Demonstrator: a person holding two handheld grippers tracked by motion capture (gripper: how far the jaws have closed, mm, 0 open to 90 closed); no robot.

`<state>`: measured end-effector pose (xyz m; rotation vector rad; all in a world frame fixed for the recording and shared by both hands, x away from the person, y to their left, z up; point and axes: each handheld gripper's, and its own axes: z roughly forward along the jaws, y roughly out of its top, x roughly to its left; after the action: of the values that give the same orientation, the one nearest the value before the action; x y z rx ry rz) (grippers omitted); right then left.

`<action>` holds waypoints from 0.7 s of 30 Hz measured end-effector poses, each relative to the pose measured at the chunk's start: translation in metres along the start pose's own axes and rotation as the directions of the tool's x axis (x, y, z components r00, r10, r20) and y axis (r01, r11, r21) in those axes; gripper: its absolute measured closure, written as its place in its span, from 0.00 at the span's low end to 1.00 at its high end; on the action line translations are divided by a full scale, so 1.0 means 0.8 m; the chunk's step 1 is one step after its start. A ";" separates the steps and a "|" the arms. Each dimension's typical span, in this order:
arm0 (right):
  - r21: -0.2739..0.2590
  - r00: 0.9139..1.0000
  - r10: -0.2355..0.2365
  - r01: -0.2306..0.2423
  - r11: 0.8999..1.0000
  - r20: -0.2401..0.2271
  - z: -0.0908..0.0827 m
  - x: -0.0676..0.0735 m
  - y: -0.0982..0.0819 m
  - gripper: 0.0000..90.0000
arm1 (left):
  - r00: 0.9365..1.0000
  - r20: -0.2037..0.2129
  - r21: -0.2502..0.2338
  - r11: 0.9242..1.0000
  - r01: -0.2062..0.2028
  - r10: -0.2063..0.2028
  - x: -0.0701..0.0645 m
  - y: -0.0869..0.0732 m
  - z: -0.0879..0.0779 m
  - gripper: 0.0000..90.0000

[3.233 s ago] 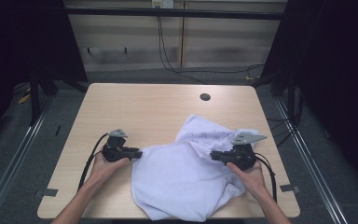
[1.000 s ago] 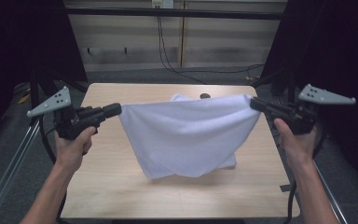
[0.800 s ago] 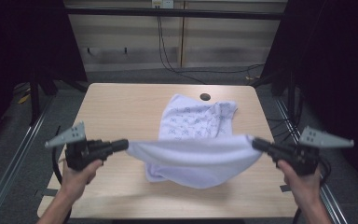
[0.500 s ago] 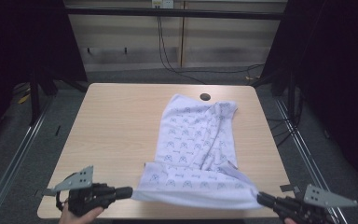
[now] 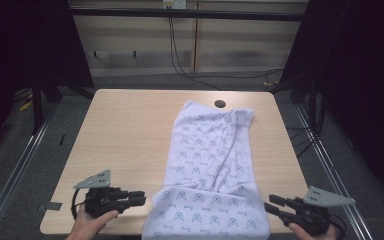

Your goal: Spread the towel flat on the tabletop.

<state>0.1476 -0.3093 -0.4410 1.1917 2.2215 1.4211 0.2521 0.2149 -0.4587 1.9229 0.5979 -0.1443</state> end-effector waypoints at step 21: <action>0.217 0.995 -0.012 -0.010 0.976 0.100 0.140 -0.077 0.032 0.60 | 0.951 -0.259 0.277 0.956 -0.091 0.166 0.074 0.031 0.118 1.00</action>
<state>0.2653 -0.2786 -0.4878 1.2984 2.3519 1.1125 0.3307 0.1432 -0.5002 2.2557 0.6623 0.1442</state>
